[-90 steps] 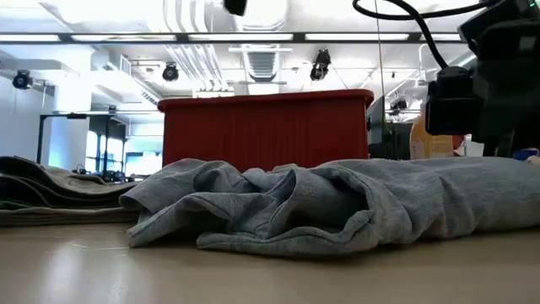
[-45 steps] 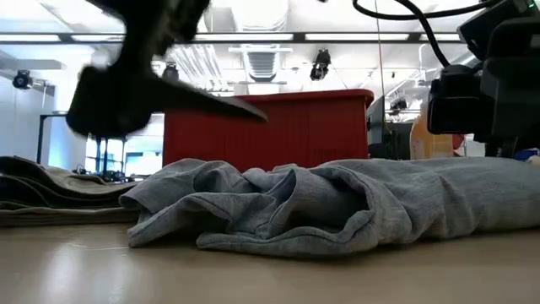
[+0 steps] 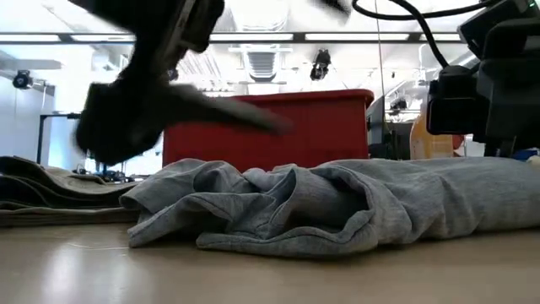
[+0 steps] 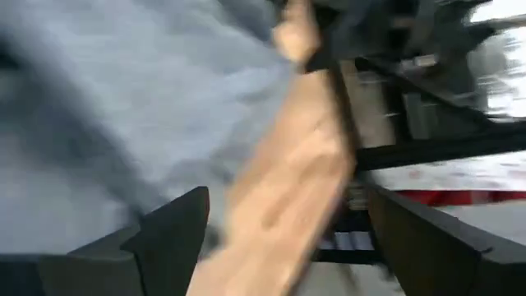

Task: Fold laundry
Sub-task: Fold the gray shirt

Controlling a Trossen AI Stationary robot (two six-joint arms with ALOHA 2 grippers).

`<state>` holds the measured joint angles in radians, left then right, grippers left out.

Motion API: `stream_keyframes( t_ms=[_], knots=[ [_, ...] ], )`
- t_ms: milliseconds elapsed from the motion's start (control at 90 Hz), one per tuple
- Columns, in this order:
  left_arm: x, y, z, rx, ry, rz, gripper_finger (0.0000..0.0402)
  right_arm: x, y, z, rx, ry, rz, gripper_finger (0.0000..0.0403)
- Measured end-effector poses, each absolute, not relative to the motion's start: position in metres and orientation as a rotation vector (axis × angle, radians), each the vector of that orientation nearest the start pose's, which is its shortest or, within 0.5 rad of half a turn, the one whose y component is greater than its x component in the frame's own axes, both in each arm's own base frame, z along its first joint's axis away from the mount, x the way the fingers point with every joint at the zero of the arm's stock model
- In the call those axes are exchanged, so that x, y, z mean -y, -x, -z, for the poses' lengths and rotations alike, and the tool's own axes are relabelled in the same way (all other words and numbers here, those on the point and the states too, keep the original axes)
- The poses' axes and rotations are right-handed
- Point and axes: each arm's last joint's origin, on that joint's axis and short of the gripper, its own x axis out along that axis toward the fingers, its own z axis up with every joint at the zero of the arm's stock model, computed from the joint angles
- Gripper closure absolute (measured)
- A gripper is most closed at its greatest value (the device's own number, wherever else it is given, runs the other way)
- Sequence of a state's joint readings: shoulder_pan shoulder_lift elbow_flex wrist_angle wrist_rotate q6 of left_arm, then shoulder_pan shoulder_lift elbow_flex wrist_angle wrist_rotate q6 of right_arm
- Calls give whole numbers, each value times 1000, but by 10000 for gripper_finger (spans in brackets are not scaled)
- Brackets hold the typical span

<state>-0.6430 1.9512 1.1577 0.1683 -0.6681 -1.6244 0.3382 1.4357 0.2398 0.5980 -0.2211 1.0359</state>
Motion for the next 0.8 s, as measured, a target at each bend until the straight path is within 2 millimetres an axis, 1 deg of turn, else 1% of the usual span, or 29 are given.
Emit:
stream_keyframes(
  t_ms=[56,111,178,244,344,500,556,678,800],
  knots=[
    [228,-334,-164,-391,1163,-459,86,-75,-195,-105,-826,-940,-178,59],
    [229,-335,-168,-417,1141,-491,86,-75,-195,-105,-827,-941,-177,59],
    [227,-337,-174,-427,1129,-509,86,-75,-195,-105,-827,-941,-177,59],
    [225,-340,-175,-453,1129,-504,86,-75,-195,-105,-830,-937,-177,59],
    [219,-344,-172,-530,1142,-482,86,-75,-195,-104,-832,-935,-176,59],
    [213,-342,-166,-478,1147,-532,86,-75,-195,-104,-837,-934,-182,59],
    [211,-343,-164,-502,1178,-545,86,-75,-195,-104,-838,-934,-184,59],
    [210,-345,-151,-540,1216,-579,86,-75,-195,-104,-840,-928,-189,59],
    [211,-347,-153,-523,1261,-564,86,-75,-195,-104,-841,-929,-190,59]
  ],
)
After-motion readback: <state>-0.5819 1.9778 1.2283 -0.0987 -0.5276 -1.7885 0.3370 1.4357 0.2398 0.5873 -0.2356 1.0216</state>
